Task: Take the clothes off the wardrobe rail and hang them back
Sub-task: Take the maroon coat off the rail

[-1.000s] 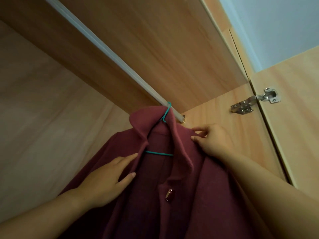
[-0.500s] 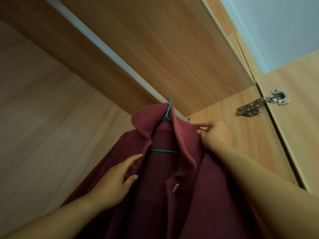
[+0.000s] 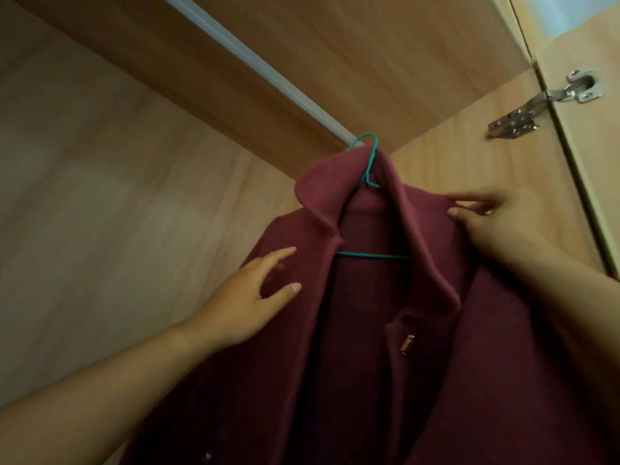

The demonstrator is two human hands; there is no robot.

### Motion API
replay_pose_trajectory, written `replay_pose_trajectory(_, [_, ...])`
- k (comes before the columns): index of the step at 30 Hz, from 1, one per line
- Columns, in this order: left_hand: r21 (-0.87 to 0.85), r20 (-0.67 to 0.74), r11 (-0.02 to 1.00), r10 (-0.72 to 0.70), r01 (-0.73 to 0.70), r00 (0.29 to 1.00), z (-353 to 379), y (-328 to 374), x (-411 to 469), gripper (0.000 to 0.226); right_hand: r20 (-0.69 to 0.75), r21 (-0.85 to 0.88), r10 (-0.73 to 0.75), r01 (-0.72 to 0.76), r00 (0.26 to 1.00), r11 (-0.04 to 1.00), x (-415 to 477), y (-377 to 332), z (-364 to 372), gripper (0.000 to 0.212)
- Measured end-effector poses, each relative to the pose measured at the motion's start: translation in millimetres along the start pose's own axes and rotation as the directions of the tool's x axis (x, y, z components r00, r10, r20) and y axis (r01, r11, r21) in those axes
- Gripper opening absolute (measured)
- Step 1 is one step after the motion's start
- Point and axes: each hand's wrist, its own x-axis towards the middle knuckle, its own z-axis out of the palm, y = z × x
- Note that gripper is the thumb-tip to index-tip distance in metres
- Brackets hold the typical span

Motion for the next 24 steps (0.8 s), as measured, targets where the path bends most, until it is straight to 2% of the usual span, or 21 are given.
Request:
replay_pose_trajectory(5, [0.079, 0.054, 0.997, -0.014, 0.009, 0.998, -33, 6, -31, 0.051, 0.088, -0.024, -0.038, 0.040, 0.995, 0.999, -56, -16, -24, 0.024])
replay_pose_trajectory(8, [0.062, 0.066, 0.997, -0.045, 0.041, 0.997, -50, 9, -47, 0.054, 0.099, -0.215, 0.033, -0.011, 0.995, 0.976, -89, -26, -40, 0.018])
replay_pose_trajectory(10, [-0.005, 0.041, 0.998, -0.067, 0.067, 0.997, -63, 9, -57, 0.056, 0.079, -0.310, 0.051, -0.024, 0.996, 0.951, -110, -35, -52, 0.021])
replay_pose_trajectory(13, [-0.072, 0.027, 0.995, -0.065, 0.067, 0.998, -79, 6, -68, 0.051, 0.070, -0.339, 0.065, -0.037, 0.995, 0.940, -140, -49, -69, 0.022])
replay_pose_trajectory(18, [-0.218, 0.107, 0.970, -0.086, 0.108, 0.991, -83, 19, -83, 0.045, 0.034, -0.354, 0.100, -0.081, 0.994, 0.932, -186, -70, -109, 0.021])
replay_pose_trajectory(24, [-0.501, 0.114, 0.857, -0.075, 0.122, 0.991, -75, 73, -98, 0.040, 0.060, -0.400, 0.151, -0.114, 0.987, 0.909, -236, -93, -161, 0.023])
